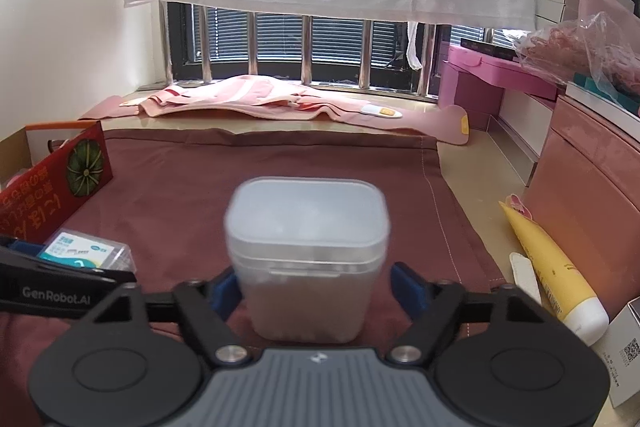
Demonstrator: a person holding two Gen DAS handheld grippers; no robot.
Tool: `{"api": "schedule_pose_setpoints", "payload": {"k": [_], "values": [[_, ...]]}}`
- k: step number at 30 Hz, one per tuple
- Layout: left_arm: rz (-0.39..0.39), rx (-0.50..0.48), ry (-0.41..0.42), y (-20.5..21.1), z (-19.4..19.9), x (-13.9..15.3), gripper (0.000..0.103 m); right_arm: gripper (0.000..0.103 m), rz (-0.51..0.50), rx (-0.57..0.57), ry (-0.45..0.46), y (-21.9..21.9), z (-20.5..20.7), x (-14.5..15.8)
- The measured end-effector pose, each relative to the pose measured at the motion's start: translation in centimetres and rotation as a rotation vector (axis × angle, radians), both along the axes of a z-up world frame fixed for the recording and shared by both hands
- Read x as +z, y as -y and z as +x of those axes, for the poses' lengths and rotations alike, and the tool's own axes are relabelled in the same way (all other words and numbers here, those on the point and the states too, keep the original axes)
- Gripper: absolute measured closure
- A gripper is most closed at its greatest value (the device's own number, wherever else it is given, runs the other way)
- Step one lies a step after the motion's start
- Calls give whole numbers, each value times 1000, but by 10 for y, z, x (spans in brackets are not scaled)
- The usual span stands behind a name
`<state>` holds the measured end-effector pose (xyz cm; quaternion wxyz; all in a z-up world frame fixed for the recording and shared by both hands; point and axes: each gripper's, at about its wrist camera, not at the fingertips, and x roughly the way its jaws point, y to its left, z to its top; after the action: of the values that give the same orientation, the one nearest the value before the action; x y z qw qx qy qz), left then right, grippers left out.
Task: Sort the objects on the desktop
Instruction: 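Close the left gripper on the floss-pick box while the right gripper grasps the white container, then lift the floss-pick box and white container and carry both over the cardboard box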
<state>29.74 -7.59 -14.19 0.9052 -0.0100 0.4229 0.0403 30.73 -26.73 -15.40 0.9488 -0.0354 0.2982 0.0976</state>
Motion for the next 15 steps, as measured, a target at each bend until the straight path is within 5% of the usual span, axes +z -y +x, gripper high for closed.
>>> {"api": "schedule_pose_setpoints", "payload": {"k": [15], "values": [[-6,-31,1,3,-6,4,21,39,-1,5,4,0,-9,8]]}}
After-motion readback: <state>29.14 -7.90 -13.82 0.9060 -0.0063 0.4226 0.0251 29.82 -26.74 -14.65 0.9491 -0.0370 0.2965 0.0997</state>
